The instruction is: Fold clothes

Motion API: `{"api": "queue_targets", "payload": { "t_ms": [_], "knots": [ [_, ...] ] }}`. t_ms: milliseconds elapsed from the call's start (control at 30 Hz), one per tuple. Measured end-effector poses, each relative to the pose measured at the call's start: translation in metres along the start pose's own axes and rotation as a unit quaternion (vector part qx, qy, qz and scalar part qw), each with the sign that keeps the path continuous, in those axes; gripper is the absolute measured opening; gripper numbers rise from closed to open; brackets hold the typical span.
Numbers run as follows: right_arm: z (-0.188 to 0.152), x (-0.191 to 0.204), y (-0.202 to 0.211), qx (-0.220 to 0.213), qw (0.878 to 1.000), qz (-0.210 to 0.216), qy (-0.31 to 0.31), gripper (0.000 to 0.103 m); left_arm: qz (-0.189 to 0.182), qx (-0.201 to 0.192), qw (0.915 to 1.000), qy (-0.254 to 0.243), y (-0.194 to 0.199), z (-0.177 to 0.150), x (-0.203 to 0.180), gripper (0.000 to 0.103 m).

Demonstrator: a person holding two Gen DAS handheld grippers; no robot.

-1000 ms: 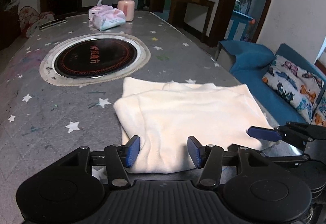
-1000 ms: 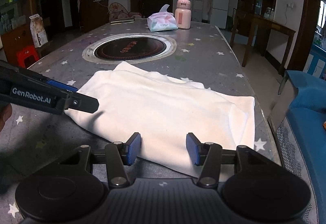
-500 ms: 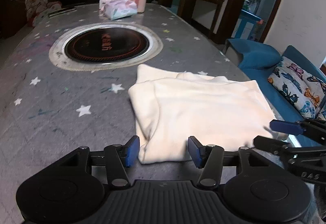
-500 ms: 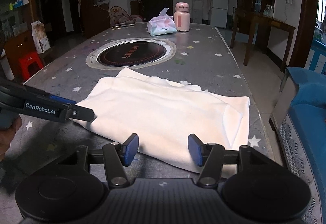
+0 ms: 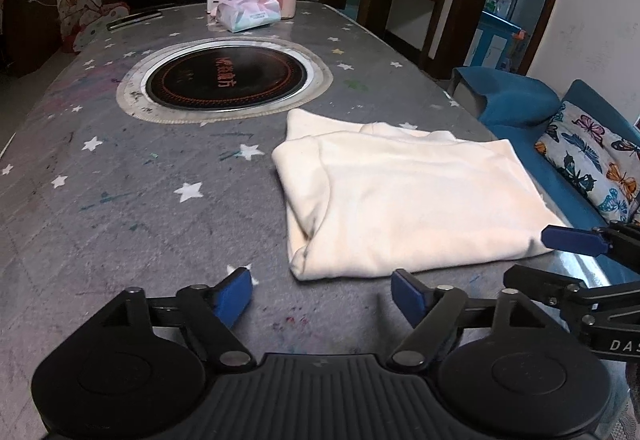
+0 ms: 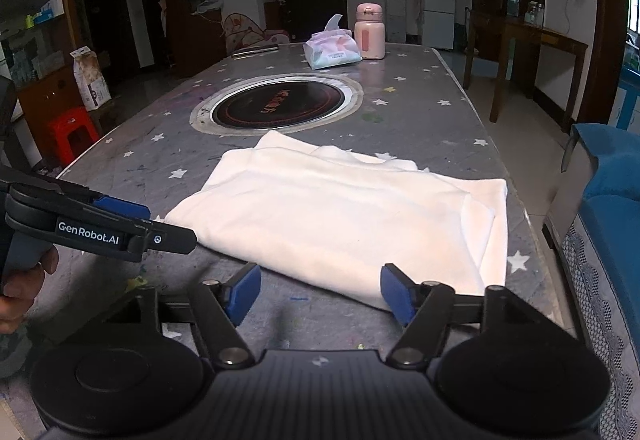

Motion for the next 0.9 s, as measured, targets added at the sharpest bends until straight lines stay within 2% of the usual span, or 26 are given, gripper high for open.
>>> {"api": "queue_targets", "payload": {
  "t_ms": [167, 233, 400, 467, 567, 700, 900],
  "knots": [
    [-0.005, 0.004, 0.002, 0.003, 1.000, -0.002, 0.000, 0.074, 0.004, -0.003, 1.0000, 0.008, 0.003, -0.004, 0.007, 0.090],
    [-0.008, 0.004, 0.002, 0.002, 1.000, -0.005, -0.004, 0.084, 0.005, -0.006, 1.0000, 0.005, 0.005, -0.006, 0.008, 0.092],
    [-0.014, 0.007, 0.002, 0.005, 1.000, -0.012, -0.003, 0.086, 0.011, -0.012, 0.9999, 0.004, 0.010, -0.011, 0.011, 0.103],
    [-0.016, 0.008, 0.002, 0.007, 1.000, -0.012, -0.004, 0.086, 0.014, -0.014, 0.9998, 0.005, 0.012, -0.013, 0.012, 0.103],
    [-0.018, 0.009, 0.001, 0.009, 1.000, -0.022, -0.004, 0.097, 0.018, -0.014, 0.9997, 0.002, 0.014, -0.016, 0.012, 0.103],
    [-0.021, 0.010, 0.004, 0.005, 0.999, -0.032, -0.002, 0.102, 0.017, -0.014, 0.9998, 0.000, 0.017, -0.021, 0.012, 0.103],
    [-0.025, 0.010, 0.007, 0.008, 0.998, -0.055, -0.002, 0.103, 0.021, -0.016, 0.9996, -0.002, 0.020, -0.025, 0.012, 0.103]
  ]
}}
Point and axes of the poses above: each gripper's, at about its wrist camera, not at the fingertips, and y roughly against the way its jaws point, x to its left, z to its top, the point moved 6 cm from there along -y, roughly the way its jaws point, and after that the axes turned 7 degrees about y, right-handed, at the moved point
